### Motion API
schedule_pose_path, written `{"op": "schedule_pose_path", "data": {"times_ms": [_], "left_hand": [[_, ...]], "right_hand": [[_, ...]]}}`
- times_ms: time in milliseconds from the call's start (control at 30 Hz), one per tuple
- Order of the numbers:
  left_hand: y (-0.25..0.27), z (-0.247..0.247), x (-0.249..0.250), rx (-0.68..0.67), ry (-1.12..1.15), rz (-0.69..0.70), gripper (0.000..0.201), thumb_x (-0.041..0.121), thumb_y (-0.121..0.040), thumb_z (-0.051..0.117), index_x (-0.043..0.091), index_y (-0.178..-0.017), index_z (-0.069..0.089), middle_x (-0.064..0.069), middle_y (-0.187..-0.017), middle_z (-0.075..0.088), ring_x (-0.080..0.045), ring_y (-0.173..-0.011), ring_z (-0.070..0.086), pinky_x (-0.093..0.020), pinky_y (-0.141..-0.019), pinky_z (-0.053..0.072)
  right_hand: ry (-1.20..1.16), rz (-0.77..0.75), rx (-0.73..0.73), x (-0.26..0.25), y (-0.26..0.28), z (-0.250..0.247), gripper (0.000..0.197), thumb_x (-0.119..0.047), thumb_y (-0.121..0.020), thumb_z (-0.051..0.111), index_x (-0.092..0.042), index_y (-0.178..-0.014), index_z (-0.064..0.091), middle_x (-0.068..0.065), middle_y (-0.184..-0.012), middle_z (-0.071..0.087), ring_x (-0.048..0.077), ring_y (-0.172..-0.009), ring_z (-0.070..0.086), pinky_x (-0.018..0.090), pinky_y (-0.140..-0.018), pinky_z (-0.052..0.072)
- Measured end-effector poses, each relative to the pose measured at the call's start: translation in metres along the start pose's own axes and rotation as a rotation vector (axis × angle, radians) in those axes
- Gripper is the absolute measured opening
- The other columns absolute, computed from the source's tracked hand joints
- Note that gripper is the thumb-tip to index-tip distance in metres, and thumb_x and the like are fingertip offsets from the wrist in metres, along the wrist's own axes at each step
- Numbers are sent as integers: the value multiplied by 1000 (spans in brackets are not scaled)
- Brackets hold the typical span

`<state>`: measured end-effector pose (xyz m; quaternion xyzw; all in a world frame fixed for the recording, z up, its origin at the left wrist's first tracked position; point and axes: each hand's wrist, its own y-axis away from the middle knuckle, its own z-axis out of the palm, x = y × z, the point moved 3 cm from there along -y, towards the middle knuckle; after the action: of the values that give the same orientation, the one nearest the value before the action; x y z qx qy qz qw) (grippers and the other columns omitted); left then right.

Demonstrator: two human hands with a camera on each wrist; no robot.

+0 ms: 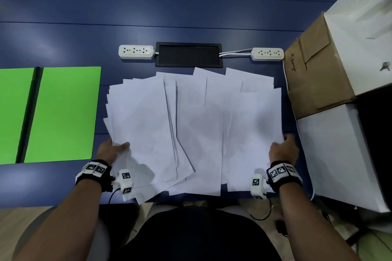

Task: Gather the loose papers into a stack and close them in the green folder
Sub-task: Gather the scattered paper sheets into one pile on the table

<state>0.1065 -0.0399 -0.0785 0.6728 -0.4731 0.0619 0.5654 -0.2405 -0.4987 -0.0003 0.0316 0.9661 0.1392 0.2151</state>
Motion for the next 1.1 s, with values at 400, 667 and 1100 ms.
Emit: {"op": "schedule_pose_path", "data": {"times_ms": [400, 667, 1100], "left_hand": [[1, 1, 2, 5, -31, 5, 23, 10, -88, 78, 9, -109, 71, -15, -101, 75, -34, -92, 71, -51, -89, 57], [2, 0, 1, -14, -19, -12, 30, 12, -87, 78, 9, -116, 70, -13, -104, 76, -35, -96, 72, -55, -93, 57], [1, -3, 1, -7, -46, -9, 31, 13, -86, 80, 8, -115, 71, -16, -109, 76, -37, -99, 72, -59, -95, 55]], "right_hand": [[-97, -325, -85, -74, -1, -88, 15, -9, -87, 72, 2, -92, 63, 18, -85, 64, 32, -86, 63, 34, -75, 48], [-256, -40, -533, -66, 68, 54, 34, -3, -88, 67, -1, -122, 63, 5, -112, 66, 22, -103, 63, 30, -91, 49], [-206, 134, -503, -62, 102, 109, 19, -9, -82, 69, -8, -97, 57, 2, -84, 61, 25, -82, 60, 28, -74, 48]]}}
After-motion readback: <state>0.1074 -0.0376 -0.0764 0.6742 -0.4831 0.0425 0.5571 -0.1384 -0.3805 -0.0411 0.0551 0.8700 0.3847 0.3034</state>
